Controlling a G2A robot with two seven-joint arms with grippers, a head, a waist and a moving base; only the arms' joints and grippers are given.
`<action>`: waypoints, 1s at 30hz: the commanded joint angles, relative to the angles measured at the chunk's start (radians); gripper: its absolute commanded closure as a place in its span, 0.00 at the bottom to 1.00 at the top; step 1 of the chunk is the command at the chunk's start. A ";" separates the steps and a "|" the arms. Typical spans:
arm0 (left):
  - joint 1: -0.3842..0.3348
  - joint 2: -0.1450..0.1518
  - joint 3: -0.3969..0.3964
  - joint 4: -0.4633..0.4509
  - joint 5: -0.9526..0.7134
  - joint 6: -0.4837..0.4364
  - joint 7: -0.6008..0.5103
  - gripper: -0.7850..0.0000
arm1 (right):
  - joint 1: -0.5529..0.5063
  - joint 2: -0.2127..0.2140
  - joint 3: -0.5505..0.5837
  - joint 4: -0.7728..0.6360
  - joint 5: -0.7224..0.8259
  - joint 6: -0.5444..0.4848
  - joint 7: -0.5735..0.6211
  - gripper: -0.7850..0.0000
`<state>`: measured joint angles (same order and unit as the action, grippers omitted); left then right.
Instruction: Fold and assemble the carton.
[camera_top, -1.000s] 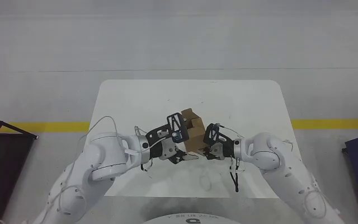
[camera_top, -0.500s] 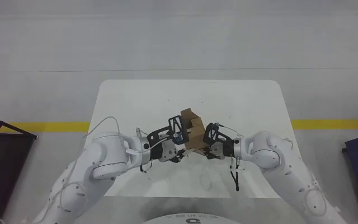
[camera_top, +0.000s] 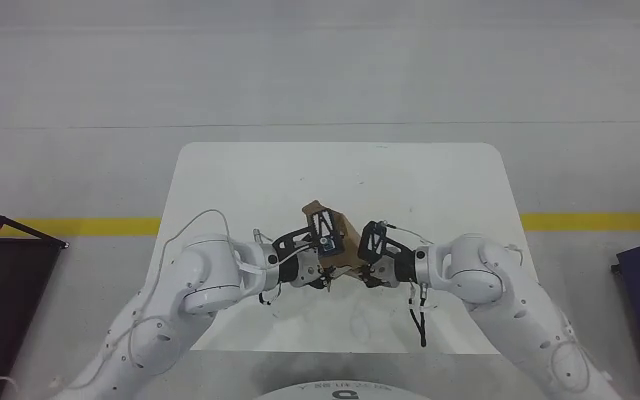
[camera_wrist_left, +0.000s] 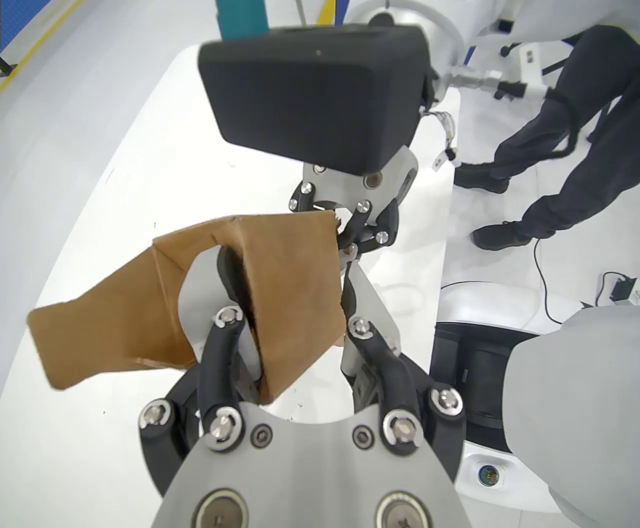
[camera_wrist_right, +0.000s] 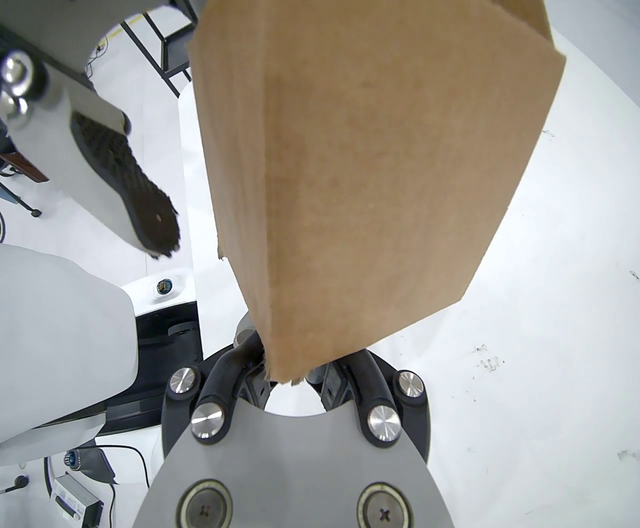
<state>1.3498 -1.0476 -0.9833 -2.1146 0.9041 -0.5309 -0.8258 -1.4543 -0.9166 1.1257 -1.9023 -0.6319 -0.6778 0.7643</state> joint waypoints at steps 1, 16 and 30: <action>-0.009 -0.002 0.007 0.002 -0.006 0.010 0.001 0.66 | 0.001 0.000 0.004 0.010 0.004 0.011 -0.019 1.00; 0.017 0.010 -0.048 -0.060 0.006 0.037 0.059 0.00 | 0.006 0.003 0.021 0.073 0.055 0.049 -0.050 1.00; 0.137 0.020 -0.223 -0.071 -0.105 0.219 0.250 0.00 | 0.005 -0.004 -0.015 0.081 -0.104 -0.049 -0.219 1.00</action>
<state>1.4730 -1.0281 -1.1887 -2.1984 0.8349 -0.3261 -0.5916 -1.4479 -0.9207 1.1096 -1.8222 -0.7269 -0.7194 0.5595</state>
